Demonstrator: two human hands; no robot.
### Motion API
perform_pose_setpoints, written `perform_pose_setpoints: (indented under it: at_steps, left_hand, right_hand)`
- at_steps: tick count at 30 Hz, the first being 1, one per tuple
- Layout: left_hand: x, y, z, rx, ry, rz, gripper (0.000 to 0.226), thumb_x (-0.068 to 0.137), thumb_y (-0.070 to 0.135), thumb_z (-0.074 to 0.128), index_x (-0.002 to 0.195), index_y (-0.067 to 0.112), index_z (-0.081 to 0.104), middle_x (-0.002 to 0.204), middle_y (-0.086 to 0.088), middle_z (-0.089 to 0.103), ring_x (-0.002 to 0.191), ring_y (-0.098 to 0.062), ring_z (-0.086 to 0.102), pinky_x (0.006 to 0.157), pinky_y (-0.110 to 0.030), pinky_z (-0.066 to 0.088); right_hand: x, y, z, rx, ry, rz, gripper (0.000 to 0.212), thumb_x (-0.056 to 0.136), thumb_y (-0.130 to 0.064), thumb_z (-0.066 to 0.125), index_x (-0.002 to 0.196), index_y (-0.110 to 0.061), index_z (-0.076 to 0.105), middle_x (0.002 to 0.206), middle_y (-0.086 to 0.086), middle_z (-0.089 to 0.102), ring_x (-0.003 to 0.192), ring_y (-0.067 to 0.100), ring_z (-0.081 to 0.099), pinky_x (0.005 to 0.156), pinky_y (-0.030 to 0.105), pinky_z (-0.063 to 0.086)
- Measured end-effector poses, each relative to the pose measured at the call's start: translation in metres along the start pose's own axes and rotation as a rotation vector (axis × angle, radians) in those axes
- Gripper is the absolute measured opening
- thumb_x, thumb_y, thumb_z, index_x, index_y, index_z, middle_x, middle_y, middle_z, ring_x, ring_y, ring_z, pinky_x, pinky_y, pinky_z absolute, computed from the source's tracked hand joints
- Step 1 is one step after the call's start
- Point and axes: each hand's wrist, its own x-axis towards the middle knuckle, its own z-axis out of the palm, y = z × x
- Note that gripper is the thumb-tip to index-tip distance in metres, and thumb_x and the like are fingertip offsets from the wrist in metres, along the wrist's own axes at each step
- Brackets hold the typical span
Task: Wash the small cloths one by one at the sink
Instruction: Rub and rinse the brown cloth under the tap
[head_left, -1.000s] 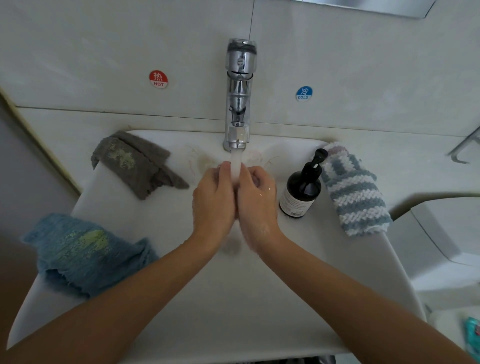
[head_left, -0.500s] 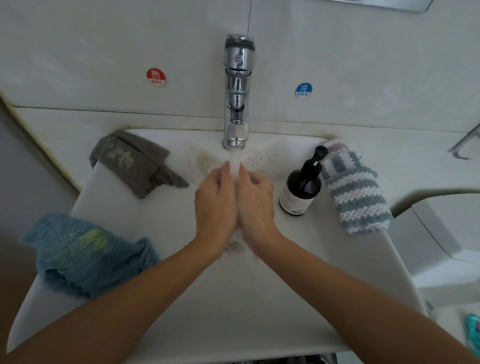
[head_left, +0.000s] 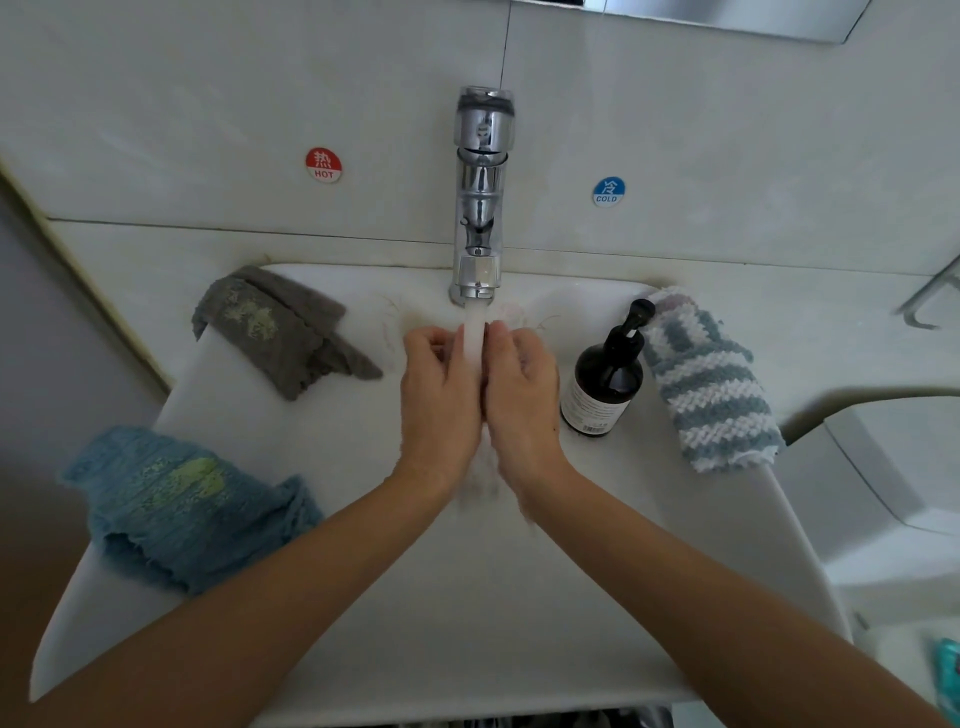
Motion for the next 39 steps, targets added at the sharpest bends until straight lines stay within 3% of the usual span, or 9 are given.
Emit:
perform_pose_setpoints:
  at_steps: [5,13,19,23,26,31,34,37,39]
  left_hand:
    - [-0.005,-0.005,-0.002,-0.001,-0.028,-0.003,0.016,0.096,0.038,0.054,0.105,0.026,0.05,0.101,0.006,0.063,0.087,-0.006,0.065,0.072,-0.025,0.056]
    - [0.0,-0.004,-0.007,-0.011,0.101,0.054,0.027,0.101,0.023,0.044,0.083,0.018,0.063,0.074,0.004,0.063,0.063,-0.003,0.058,0.056,-0.017,0.047]
    - [0.001,0.0,-0.014,-0.071,0.152,0.022,0.025,0.1,0.02,0.043,0.081,0.017,0.06,0.075,0.002,0.063,0.069,-0.011,0.059,0.063,-0.032,0.049]
    - [-0.008,-0.002,-0.008,0.041,0.085,0.021,0.011,0.101,0.037,0.039,0.106,0.029,0.045,0.092,0.013,0.059,0.086,-0.012,0.063,0.082,-0.044,0.054]
    - [-0.009,0.0,-0.005,0.08,0.028,-0.001,0.018,0.09,0.055,0.036,0.095,0.041,0.047,0.092,0.013,0.064,0.087,-0.008,0.064,0.082,-0.047,0.055]
    - [-0.006,-0.002,-0.008,0.098,0.036,0.016,0.033,0.097,0.045,0.043,0.08,0.025,0.062,0.07,0.011,0.067,0.067,-0.001,0.064,0.069,-0.035,0.055]
    - [-0.006,-0.007,-0.008,0.124,0.044,0.032,0.04,0.097,0.049,0.043,0.079,0.023,0.068,0.069,0.005,0.069,0.066,-0.006,0.066,0.067,-0.037,0.057]
    - [-0.005,-0.007,-0.006,0.088,0.047,0.01,0.042,0.098,0.043,0.048,0.069,0.018,0.066,0.061,0.0,0.065,0.059,-0.012,0.065,0.058,-0.033,0.053]
    - [-0.003,-0.007,-0.006,0.078,0.056,0.002,0.042,0.097,0.034,0.052,0.061,0.014,0.061,0.054,0.001,0.06,0.052,-0.01,0.059,0.053,-0.03,0.048]
  right_hand:
    - [0.01,0.0,-0.003,0.108,0.107,0.108,0.034,0.094,-0.05,0.05,0.074,-0.023,0.055,0.076,0.003,0.062,0.076,0.023,0.062,0.081,0.057,0.056]
    - [0.007,-0.01,-0.012,0.1,-0.071,0.041,0.033,0.082,-0.043,0.073,0.077,-0.013,0.057,0.07,0.002,0.058,0.066,0.017,0.057,0.063,0.04,0.054]
    - [0.004,-0.005,-0.004,0.037,-0.155,0.128,0.025,0.084,-0.043,0.064,0.079,-0.019,0.065,0.076,0.004,0.068,0.078,0.029,0.068,0.079,0.057,0.055]
    - [0.003,0.001,-0.005,0.022,-0.096,0.046,0.019,0.091,-0.04,0.055,0.085,-0.027,0.068,0.083,0.0,0.072,0.085,0.027,0.07,0.078,0.057,0.057]
    - [0.003,0.002,-0.007,0.053,-0.124,0.066,0.023,0.096,-0.038,0.053,0.084,-0.021,0.064,0.079,-0.002,0.068,0.085,0.029,0.069,0.068,0.049,0.059]
    - [-0.001,0.01,0.004,0.027,-0.119,0.188,0.052,0.081,-0.07,0.041,0.084,-0.024,0.066,0.083,-0.003,0.071,0.084,0.012,0.07,0.078,0.041,0.06]
    - [-0.005,0.014,0.004,-0.036,-0.14,0.115,0.026,0.097,-0.049,0.049,0.086,-0.03,0.063,0.078,-0.013,0.065,0.07,-0.01,0.061,0.06,0.008,0.047]
    - [-0.003,0.013,0.001,-0.022,-0.117,0.127,0.039,0.099,-0.04,0.049,0.071,-0.015,0.059,0.061,-0.004,0.056,0.058,0.003,0.054,0.055,0.019,0.046]
    - [0.001,0.013,-0.001,-0.089,-0.119,0.097,0.035,0.102,-0.032,0.044,0.077,-0.011,0.055,0.062,-0.007,0.05,0.059,0.005,0.047,0.057,0.008,0.041]
